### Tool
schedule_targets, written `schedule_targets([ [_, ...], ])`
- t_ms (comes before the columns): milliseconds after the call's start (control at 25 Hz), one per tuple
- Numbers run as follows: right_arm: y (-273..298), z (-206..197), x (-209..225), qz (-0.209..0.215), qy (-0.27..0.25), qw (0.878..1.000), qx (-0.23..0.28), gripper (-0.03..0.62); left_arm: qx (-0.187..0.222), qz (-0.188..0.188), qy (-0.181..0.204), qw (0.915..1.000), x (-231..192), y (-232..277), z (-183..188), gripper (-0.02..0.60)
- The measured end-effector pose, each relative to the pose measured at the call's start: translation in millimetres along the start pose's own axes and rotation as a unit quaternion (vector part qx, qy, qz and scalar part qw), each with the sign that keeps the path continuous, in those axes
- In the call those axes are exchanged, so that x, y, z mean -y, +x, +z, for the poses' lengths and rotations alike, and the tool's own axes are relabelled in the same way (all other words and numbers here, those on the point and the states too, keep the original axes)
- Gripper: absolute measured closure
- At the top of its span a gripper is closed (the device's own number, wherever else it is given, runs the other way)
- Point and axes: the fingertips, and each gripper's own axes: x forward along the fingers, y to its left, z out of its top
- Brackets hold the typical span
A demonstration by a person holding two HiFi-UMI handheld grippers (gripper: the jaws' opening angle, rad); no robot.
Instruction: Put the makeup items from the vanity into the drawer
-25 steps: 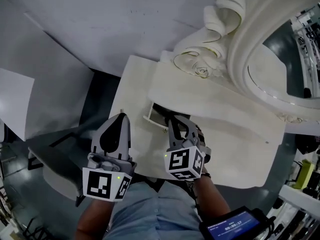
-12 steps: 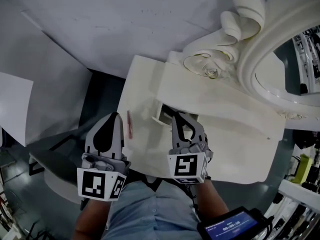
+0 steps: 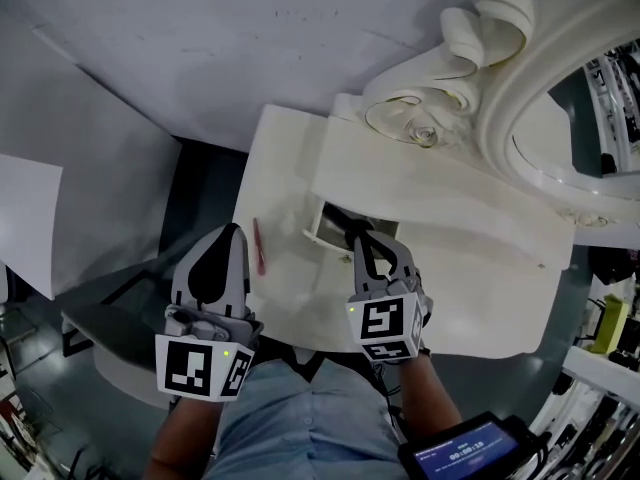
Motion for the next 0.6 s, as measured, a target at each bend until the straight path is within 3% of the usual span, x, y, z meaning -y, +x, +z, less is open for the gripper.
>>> schedule_targets([
  [320,-12.2,6.0,-22.9,0.051,-0.014,0.999,0.009,0.591,-0.004,-0.015,0.006,0.9999,13.1,9.5,1.0,0.583],
  [480,-17.5,22.2,-19.6,0.036,-0.024,0.998,0.04,0.591,-0.003,-0.013,0.006,0.9999,13.5,12.6,2.3,0.583],
  [600,-8.9,16.2,-9.5,0.014,-0.02,0.999,0.021,0.591,-0.004,-0.012,0.006,0.9999,13.2,14.1,2.6,0.583],
])
